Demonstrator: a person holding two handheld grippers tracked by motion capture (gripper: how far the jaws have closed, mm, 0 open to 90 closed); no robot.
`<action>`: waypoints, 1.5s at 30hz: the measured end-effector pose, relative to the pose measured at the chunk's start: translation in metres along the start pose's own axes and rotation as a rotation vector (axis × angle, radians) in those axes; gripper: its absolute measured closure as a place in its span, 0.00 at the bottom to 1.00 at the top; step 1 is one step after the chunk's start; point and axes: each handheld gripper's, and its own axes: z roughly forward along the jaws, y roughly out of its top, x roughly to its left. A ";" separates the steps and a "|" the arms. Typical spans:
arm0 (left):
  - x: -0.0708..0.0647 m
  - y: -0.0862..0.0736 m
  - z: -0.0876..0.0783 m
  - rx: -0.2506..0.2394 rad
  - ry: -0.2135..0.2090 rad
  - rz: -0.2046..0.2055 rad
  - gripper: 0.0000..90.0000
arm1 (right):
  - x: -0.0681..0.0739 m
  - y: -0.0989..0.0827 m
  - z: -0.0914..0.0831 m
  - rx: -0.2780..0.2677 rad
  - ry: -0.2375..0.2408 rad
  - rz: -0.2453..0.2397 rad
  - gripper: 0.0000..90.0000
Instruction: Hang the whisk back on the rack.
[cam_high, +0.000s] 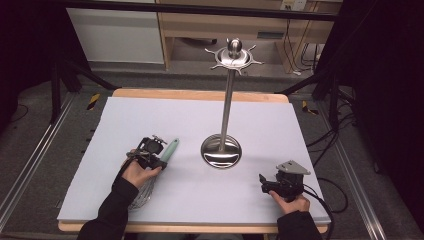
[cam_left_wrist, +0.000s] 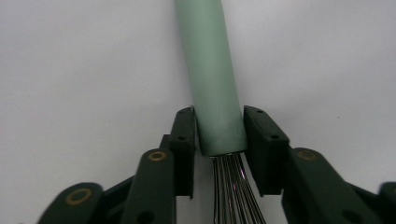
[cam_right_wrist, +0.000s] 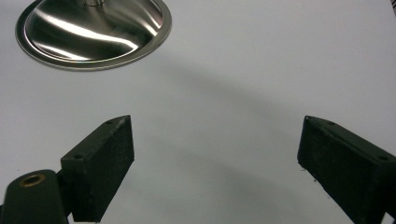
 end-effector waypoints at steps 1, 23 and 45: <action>0.000 0.001 -0.004 -0.015 -0.004 -0.005 0.62 | 0.000 0.000 0.000 0.001 0.000 -0.001 0.12; -0.005 0.023 -0.011 0.063 0.051 -0.034 0.52 | 0.000 0.000 -0.001 -0.001 0.005 0.000 0.12; 0.002 0.010 0.009 0.067 0.049 -0.109 0.75 | 0.000 0.000 0.000 0.002 0.008 0.004 0.12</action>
